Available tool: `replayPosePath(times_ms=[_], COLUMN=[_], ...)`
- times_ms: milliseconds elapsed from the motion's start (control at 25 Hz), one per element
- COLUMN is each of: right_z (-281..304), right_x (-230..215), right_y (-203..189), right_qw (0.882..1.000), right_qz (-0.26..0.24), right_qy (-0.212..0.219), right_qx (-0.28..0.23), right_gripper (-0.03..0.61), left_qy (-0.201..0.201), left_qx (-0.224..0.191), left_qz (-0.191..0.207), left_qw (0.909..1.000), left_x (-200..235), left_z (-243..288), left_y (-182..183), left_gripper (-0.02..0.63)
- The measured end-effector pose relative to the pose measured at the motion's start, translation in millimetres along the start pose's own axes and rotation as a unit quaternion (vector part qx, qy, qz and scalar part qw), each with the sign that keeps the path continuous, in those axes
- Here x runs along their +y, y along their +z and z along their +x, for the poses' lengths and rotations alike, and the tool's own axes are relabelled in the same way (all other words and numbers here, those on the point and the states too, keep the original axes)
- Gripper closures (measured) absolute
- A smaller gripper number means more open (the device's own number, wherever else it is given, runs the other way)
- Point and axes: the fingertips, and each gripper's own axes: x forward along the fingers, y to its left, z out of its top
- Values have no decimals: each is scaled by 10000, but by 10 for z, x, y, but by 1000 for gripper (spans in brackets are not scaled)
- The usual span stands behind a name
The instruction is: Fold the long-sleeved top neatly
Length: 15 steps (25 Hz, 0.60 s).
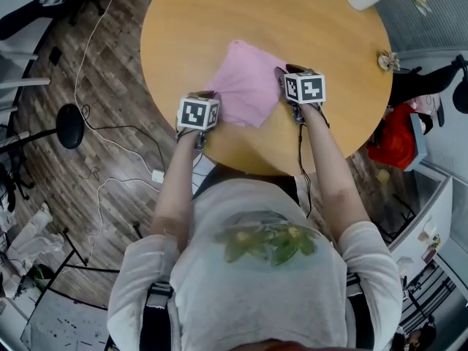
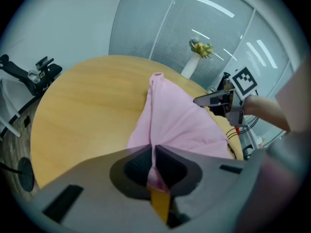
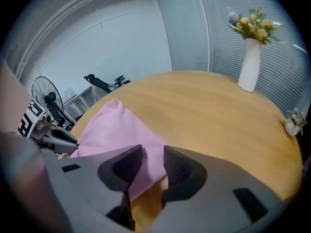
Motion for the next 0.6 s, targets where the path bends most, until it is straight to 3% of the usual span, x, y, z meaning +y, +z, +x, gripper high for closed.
replayPosePath(times_ms=[120, 320, 480, 600], right_z=[78, -163, -611, -771], right_x=[-8, 72, 484, 874], right_y=[-30, 110, 188, -92], right_qw=[9999, 9963, 9895, 9877], right_qz=[-99, 311, 42, -199], right_qy=[7, 368, 730, 998], right_qx=[-58, -706, -1250, -1188], right_gripper=[428, 428, 428, 433], left_qy=[-16, -38, -168, -255], left_qx=[-138, -304, -676, -749], left_qz=[-77, -244, -238, 10], left_qw=[9999, 9992, 9973, 9969], left_x=[22, -14, -119, -250], left_z=[66, -53, -288, -403], left_y=[16, 47, 159, 138], left_gripper=[592, 575, 554, 552])
